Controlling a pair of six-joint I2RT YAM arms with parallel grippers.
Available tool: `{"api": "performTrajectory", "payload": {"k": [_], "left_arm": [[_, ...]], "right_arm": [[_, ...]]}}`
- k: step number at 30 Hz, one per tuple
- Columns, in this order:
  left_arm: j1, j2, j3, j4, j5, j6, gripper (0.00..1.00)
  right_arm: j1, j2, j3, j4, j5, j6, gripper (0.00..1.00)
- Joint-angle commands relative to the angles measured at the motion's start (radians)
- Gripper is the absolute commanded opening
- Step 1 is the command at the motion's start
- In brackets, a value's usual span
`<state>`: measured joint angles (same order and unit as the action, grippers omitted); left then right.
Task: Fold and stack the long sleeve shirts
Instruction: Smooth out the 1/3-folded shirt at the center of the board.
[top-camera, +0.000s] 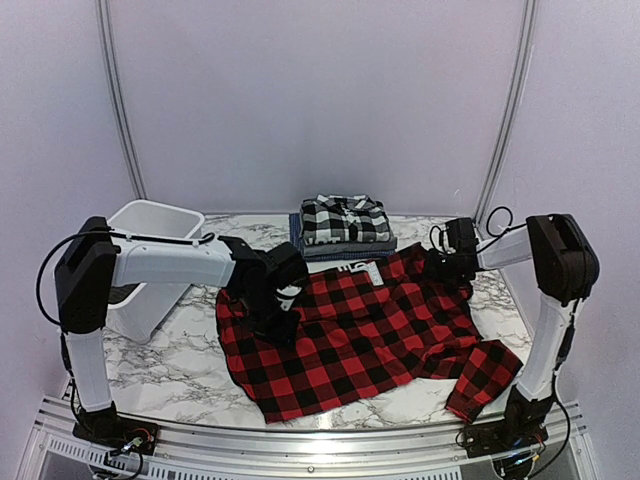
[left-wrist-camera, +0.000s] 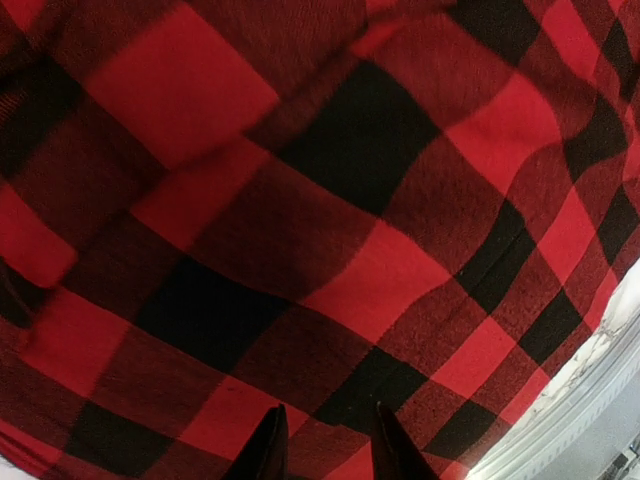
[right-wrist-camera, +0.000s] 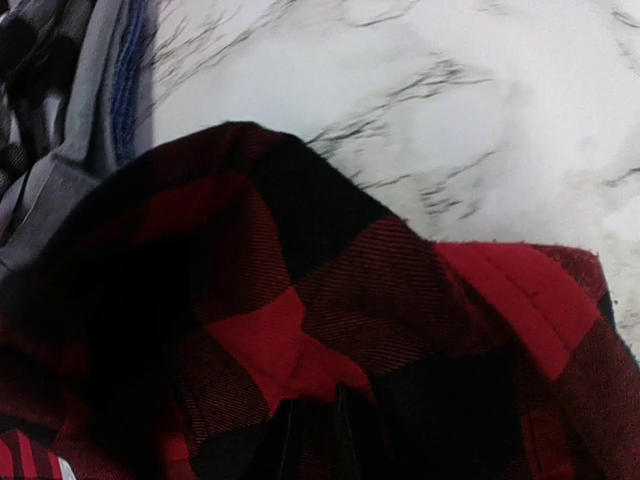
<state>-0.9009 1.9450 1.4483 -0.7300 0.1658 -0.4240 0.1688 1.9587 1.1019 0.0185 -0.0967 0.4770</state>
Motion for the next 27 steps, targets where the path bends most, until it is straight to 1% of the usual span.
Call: {"api": "performTrajectory", "payload": {"k": [1,4,6,7,11,17,19,21,23,24,26,27], "left_arm": [[-0.053,-0.027,-0.115,0.071,0.098,-0.050,0.30],[-0.064,-0.051,-0.206,0.099,0.118,-0.065,0.30],[-0.064,-0.066,-0.269,0.119,0.135,-0.075,0.29],[-0.064,-0.072,-0.305,0.126,0.139,-0.077,0.29],[-0.063,-0.087,-0.387,0.128,0.130,-0.070,0.28],[-0.049,-0.134,-0.494,0.123,0.109,-0.077,0.28],[-0.042,-0.144,-0.510,0.124,0.106,-0.080,0.28],[-0.040,-0.152,-0.505,0.123,0.106,-0.082,0.28],[-0.038,-0.154,-0.494,0.123,0.103,-0.082,0.28],[-0.037,-0.152,-0.489,0.121,0.103,-0.080,0.28],[-0.032,-0.147,-0.485,0.117,0.100,-0.072,0.28],[-0.026,-0.144,-0.486,0.115,0.095,-0.067,0.28]], "right_arm": [[-0.095,-0.023,-0.061,0.076,0.014,0.033,0.13],[-0.147,-0.053,-0.116,0.095,0.018,0.041,0.14],[-0.158,-0.060,-0.132,0.097,0.011,0.041,0.15],[-0.188,-0.061,-0.136,0.098,0.006,0.040,0.15],[-0.193,-0.063,-0.135,0.100,-0.022,0.035,0.17],[-0.193,-0.141,-0.106,0.045,-0.014,-0.006,0.27],[-0.190,-0.178,-0.088,0.008,-0.048,-0.028,0.29],[-0.154,-0.235,-0.087,-0.013,-0.061,-0.045,0.30],[-0.082,-0.289,-0.081,-0.071,-0.018,-0.072,0.29],[-0.052,-0.304,-0.073,-0.089,-0.002,-0.079,0.29],[0.003,-0.313,-0.067,-0.089,-0.018,-0.085,0.28],[0.028,-0.308,-0.065,-0.084,-0.035,-0.091,0.25]]}}
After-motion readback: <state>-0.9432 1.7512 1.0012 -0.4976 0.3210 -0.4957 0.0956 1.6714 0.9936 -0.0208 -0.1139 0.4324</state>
